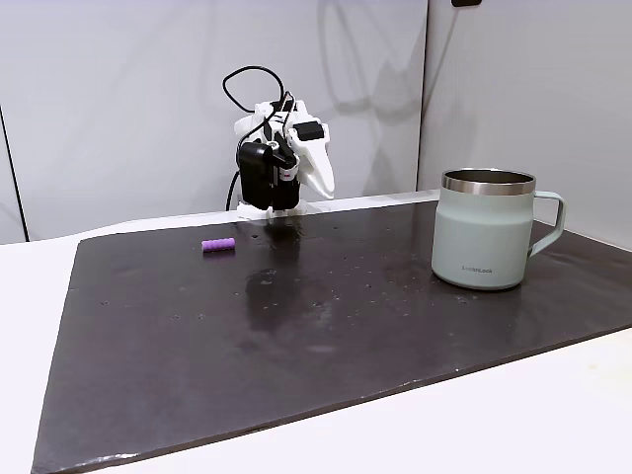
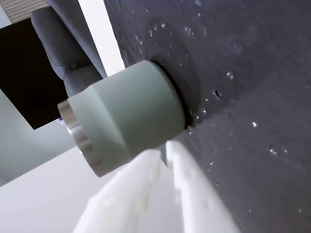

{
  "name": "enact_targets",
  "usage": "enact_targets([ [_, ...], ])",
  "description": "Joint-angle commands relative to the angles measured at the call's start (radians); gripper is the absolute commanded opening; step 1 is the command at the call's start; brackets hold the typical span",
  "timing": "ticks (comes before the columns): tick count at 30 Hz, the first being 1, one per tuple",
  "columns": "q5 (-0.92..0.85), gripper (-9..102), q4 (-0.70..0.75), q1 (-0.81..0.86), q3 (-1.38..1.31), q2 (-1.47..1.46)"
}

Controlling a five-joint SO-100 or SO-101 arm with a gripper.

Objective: Grasp a pengrip and put it in the cup.

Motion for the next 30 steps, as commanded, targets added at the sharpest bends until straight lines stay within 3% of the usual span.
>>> enact_targets([
  [1, -0.041, 0, -0.037, -0.026, 0.055, 0.012],
  [16, -0.025, 0, -0.035, 0.0, 0.048, 0.012],
  [23, -0.095, 0, 0.155, 0.026, -0.219, -0.005],
  [30, -0.15, 0, 0.367, 0.058, -0.643, -0.357],
])
